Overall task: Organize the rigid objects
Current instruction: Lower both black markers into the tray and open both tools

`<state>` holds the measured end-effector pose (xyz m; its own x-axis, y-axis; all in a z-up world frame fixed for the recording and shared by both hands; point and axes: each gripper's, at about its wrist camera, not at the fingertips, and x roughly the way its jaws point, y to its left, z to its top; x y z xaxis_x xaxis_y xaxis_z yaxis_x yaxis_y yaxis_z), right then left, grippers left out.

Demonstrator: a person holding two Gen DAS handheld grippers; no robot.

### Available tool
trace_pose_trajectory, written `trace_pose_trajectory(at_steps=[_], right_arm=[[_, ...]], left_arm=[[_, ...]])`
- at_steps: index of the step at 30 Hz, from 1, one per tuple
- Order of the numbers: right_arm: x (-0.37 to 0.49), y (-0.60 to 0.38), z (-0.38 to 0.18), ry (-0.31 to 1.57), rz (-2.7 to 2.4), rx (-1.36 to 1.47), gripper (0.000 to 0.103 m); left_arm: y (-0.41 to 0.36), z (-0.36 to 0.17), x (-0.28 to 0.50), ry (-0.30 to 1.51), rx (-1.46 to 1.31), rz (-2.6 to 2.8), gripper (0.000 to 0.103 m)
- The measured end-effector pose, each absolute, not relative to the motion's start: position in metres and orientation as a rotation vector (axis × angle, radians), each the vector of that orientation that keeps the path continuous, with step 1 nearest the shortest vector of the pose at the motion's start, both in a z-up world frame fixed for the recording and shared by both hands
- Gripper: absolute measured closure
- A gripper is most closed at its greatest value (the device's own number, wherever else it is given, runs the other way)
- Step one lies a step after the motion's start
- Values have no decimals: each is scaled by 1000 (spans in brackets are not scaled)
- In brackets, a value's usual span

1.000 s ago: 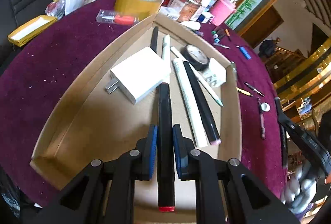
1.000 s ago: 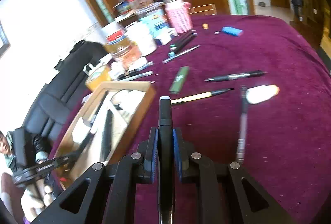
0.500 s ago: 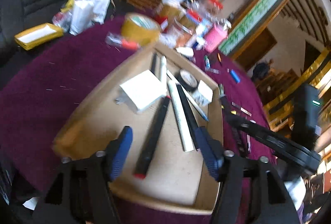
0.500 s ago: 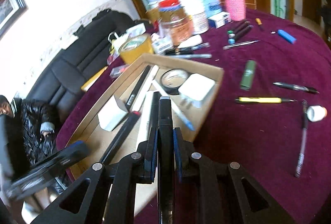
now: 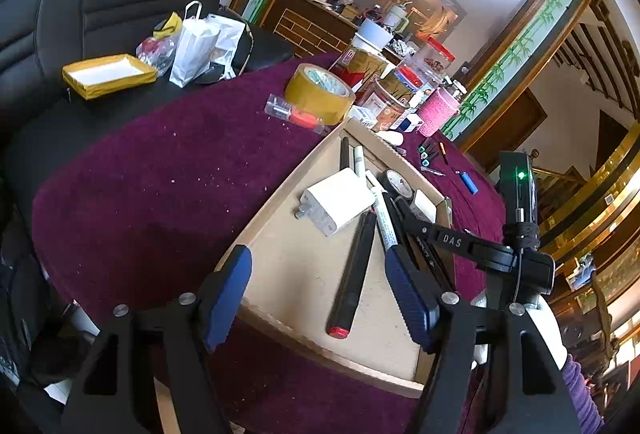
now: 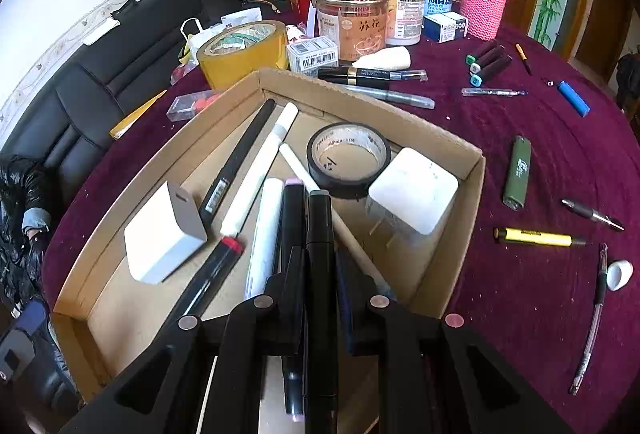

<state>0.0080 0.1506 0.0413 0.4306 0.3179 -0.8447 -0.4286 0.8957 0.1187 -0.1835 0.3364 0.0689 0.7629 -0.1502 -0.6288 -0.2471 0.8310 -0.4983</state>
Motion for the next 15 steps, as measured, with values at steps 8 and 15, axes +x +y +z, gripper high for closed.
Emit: trace_pose_trajectory(at_steps=[8, 15], right_arm=[[13, 139, 36, 1045, 483, 28, 62], [-22, 102, 69, 894, 489, 52, 42]], left_arm=[[338, 64, -185, 719, -609, 61, 27], [326, 73, -187, 706, -546, 89, 26]])
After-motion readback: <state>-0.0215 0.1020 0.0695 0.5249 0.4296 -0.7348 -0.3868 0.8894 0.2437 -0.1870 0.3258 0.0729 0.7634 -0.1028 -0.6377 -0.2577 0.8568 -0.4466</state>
